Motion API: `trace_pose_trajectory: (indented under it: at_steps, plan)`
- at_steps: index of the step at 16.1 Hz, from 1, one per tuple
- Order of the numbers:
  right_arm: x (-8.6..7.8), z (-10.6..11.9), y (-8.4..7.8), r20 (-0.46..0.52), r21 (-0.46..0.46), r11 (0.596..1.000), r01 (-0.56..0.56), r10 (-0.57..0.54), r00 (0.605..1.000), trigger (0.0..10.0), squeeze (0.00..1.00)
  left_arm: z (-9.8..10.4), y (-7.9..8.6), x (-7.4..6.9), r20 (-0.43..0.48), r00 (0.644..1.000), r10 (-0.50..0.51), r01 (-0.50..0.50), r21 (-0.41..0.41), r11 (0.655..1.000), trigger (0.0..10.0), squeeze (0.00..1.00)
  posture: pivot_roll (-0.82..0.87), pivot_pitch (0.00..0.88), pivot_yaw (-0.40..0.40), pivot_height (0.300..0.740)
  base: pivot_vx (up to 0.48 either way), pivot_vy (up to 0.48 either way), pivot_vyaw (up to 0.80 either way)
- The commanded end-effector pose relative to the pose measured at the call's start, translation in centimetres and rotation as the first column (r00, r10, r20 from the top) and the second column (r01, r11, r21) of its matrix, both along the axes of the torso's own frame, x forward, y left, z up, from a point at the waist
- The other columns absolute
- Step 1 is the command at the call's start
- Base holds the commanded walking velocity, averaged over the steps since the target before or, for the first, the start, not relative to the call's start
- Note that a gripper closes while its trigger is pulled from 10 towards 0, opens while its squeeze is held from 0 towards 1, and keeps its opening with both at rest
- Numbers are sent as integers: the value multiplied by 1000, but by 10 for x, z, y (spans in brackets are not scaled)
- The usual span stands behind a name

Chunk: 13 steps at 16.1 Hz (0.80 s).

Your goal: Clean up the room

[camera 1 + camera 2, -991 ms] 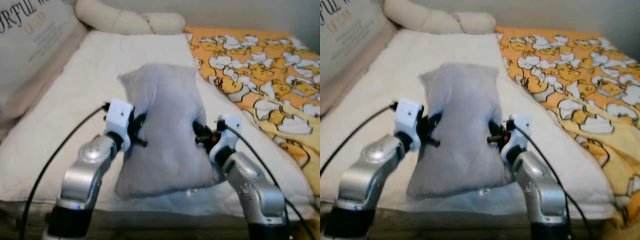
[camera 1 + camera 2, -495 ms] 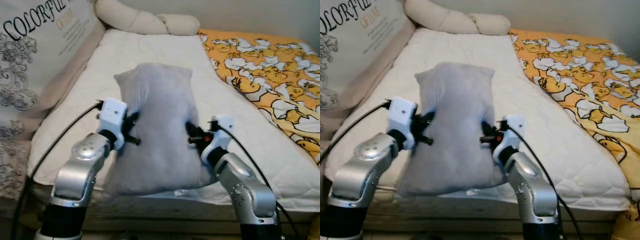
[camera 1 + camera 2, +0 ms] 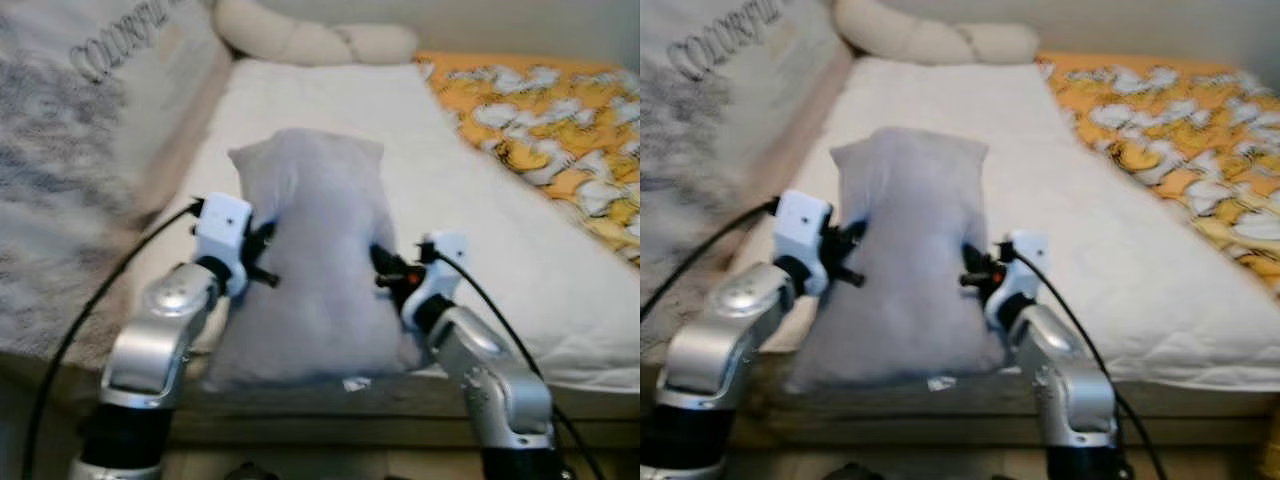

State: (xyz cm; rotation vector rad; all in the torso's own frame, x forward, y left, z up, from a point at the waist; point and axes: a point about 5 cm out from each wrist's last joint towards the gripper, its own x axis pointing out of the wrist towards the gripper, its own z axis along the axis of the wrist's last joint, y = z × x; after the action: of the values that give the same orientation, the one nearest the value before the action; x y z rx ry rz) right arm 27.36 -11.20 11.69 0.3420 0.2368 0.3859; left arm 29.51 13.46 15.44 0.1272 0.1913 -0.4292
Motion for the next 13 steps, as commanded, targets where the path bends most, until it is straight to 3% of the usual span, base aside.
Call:
trace_pose_trajectory:
  at_steps: [1, 4, 13]
  plan:
    - [2, 6, 0, 26, 15, 1000, 12, -13, 1000, 10000, 0, 6, -8, 0, 28, 999, -45, 45, -3, 999, 10000, 0, -19, 0, -26, 740, 0, 341, 0]
    - [1, 5, -1, 19, 15, 1000, 13, -13, 1000, 10000, 0, 5, -9, 0, 23, 998, -50, 50, -5, 999, 10000, 0, -24, 0, -20, 740, 0, 339, 0]
    - [0, 0, 0, -9, 3, 1000, 0, 0, 1000, 10000, 0, 9, -6, 1, 74, 997, -35, 34, 6, 999, 10000, 0, -15, 0, -28, 740, 0, 0, 0]
